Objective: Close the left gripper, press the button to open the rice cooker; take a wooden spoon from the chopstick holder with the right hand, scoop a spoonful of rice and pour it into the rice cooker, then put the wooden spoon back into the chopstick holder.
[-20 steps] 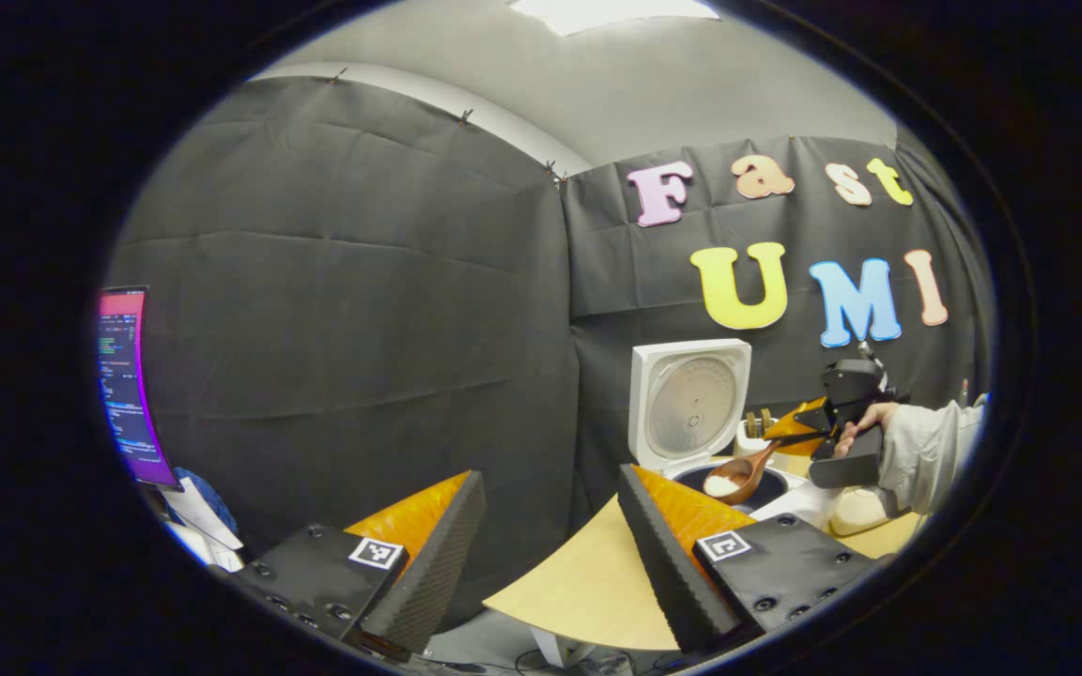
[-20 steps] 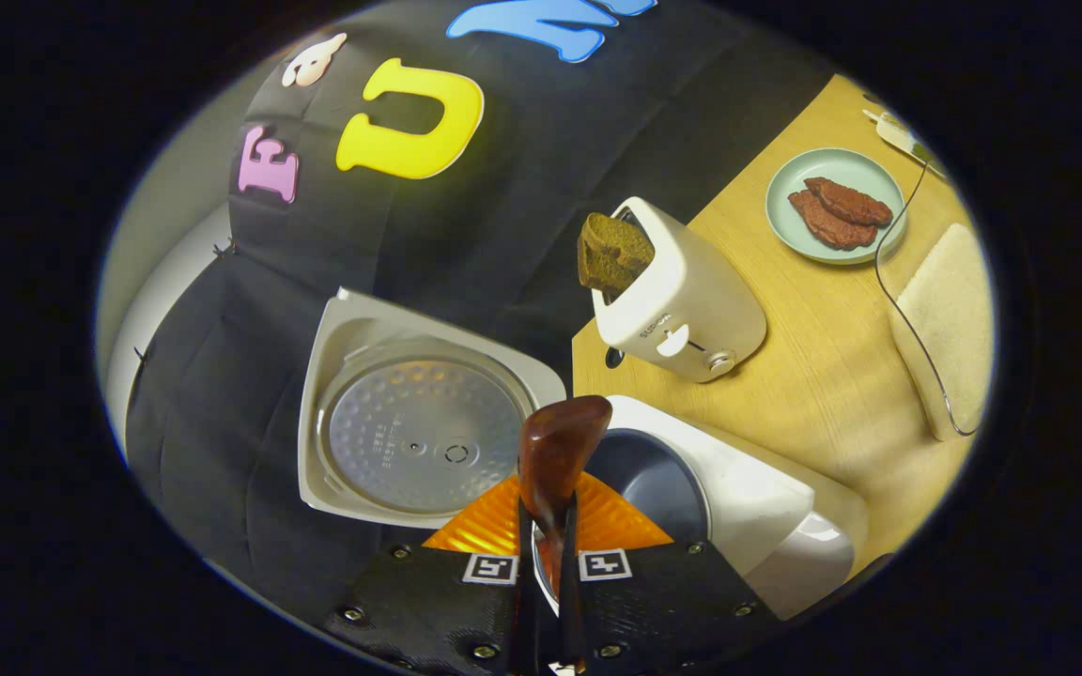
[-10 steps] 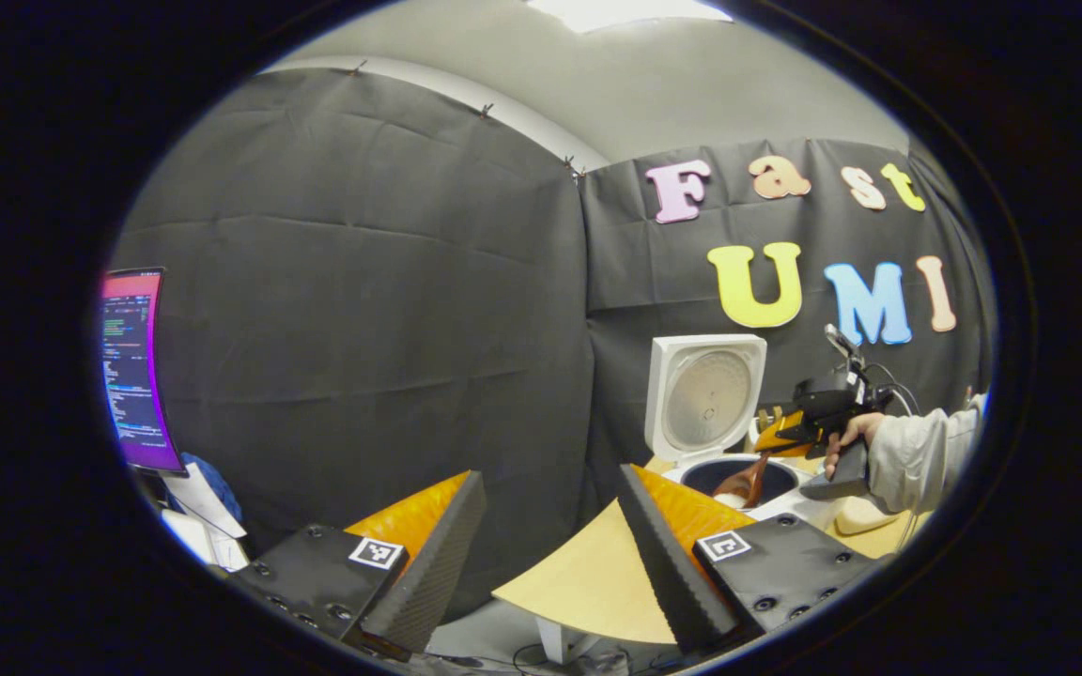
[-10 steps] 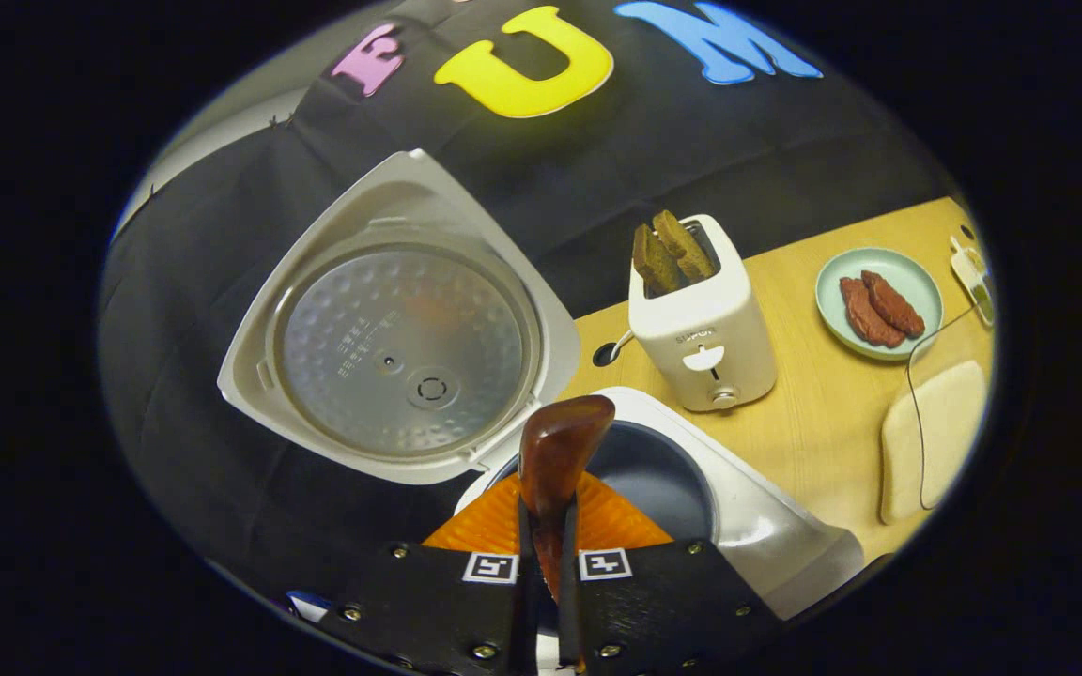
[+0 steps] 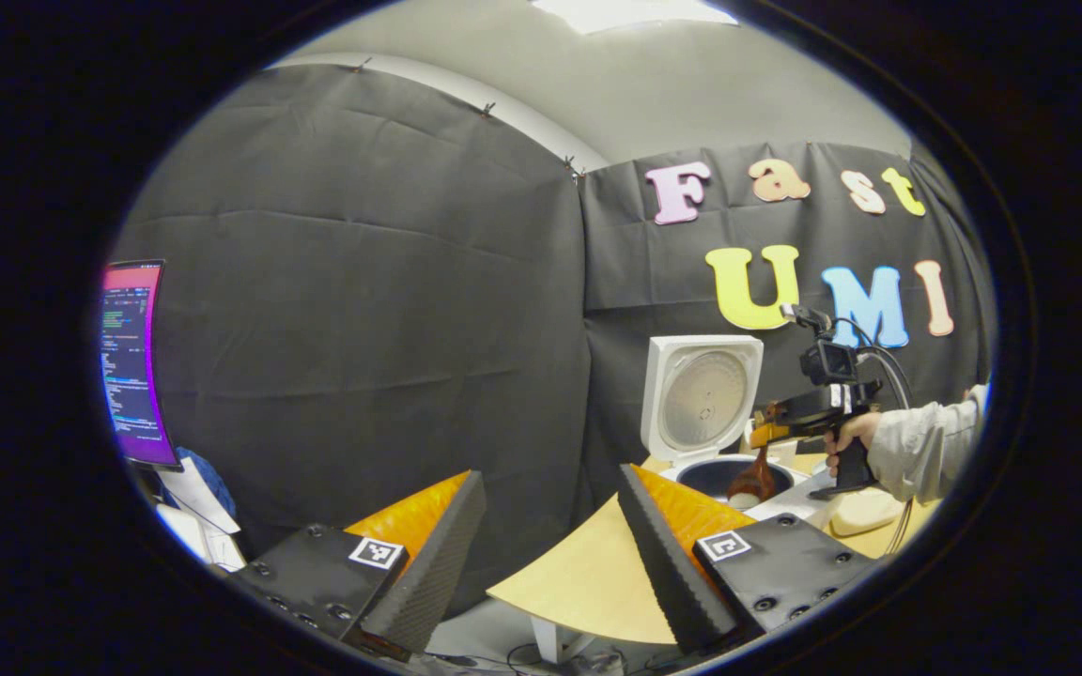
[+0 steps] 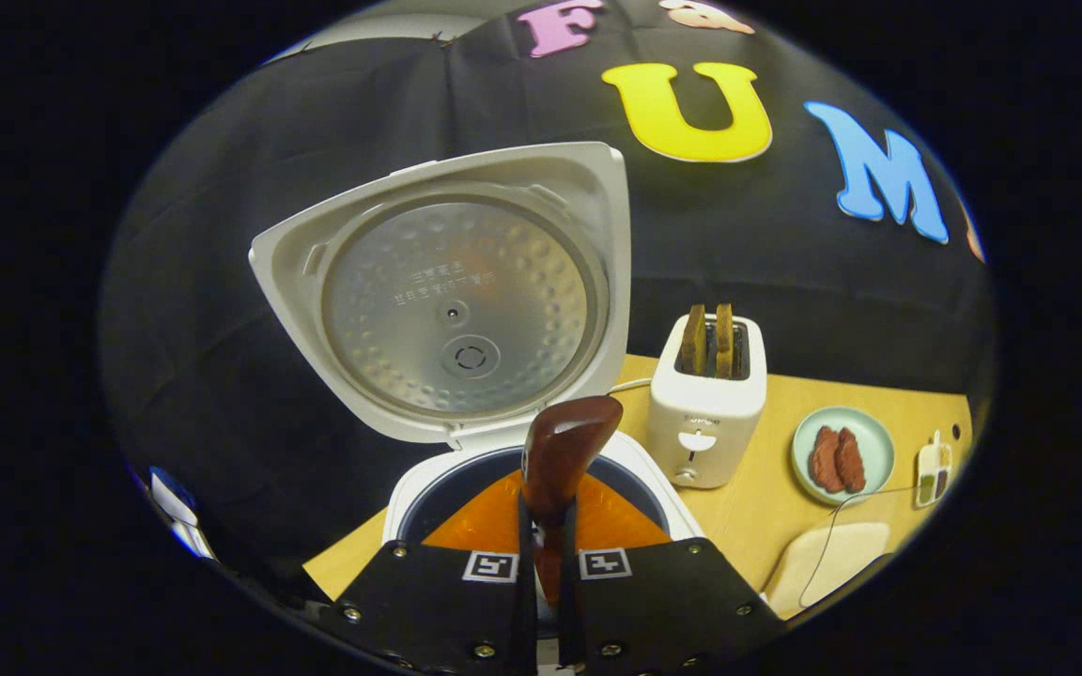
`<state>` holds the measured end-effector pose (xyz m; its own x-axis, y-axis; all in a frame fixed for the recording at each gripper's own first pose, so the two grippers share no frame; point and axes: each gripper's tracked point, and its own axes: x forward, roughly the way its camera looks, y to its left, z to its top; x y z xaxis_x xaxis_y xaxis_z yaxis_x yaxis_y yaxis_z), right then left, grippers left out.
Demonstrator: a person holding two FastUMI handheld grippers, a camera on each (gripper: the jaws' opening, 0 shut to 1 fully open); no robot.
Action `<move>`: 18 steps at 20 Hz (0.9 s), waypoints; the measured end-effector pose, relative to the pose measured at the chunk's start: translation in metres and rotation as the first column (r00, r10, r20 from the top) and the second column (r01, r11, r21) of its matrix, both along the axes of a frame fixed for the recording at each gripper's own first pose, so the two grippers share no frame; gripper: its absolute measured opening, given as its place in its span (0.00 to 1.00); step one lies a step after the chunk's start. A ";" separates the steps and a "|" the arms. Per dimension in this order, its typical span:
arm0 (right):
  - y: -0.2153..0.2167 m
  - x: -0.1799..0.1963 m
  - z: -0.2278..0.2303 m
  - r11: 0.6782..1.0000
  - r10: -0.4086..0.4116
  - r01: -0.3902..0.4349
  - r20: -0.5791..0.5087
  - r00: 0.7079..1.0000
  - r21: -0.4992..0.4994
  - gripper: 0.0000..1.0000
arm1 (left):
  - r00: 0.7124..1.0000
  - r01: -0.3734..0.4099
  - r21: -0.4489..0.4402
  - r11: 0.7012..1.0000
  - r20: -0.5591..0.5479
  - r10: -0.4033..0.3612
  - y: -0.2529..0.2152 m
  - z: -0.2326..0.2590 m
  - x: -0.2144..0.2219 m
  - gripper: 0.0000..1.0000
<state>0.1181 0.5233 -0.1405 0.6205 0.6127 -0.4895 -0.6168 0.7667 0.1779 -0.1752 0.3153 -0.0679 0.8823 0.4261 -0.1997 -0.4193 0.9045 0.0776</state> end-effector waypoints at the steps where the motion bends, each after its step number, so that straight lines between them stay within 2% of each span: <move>1: -0.001 0.002 0.003 0.999 0.013 -0.011 0.048 0.999 -0.032 0.09 | 1.000 0.001 0.001 1.000 0.001 -0.001 0.000 0.001 0.000 1.00; 4: -0.001 0.005 0.014 0.990 0.070 -0.045 0.195 0.978 -0.131 0.10 | 1.000 0.006 0.001 1.000 0.004 -0.006 -0.001 0.000 0.004 1.00; 7: 0.002 -0.002 0.031 0.974 0.149 -0.081 0.329 0.932 -0.213 0.10 | 1.000 0.014 0.001 1.000 0.006 -0.014 -0.006 0.002 0.006 1.00; 14: 0.012 -0.018 0.065 0.926 0.304 -0.098 0.566 0.767 -0.364 0.09 | 0.999 0.031 0.008 0.999 0.013 -0.031 -0.012 0.005 0.015 1.00; 15: 0.012 -0.020 0.070 0.925 0.311 -0.100 0.581 0.752 -0.366 0.09 | 0.999 0.034 0.009 0.999 0.014 -0.034 -0.014 0.006 0.018 1.00; 16: 0.011 -0.022 0.072 0.931 0.305 -0.110 0.576 0.758 -0.348 0.09 | 0.999 0.038 0.011 0.999 0.015 -0.038 -0.015 0.006 0.020 0.98; 18: 0.005 -0.027 0.078 0.956 0.256 -0.133 0.514 0.819 -0.263 0.09 | 0.999 0.050 0.015 0.999 0.022 -0.050 -0.020 0.009 0.023 0.95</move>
<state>0.0911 0.5284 -0.0628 0.6997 0.6725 -0.2413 -0.7066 0.6012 -0.3733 -0.1522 0.2957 -0.0593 0.9067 0.3841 -0.1740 -0.3753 0.9232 0.0823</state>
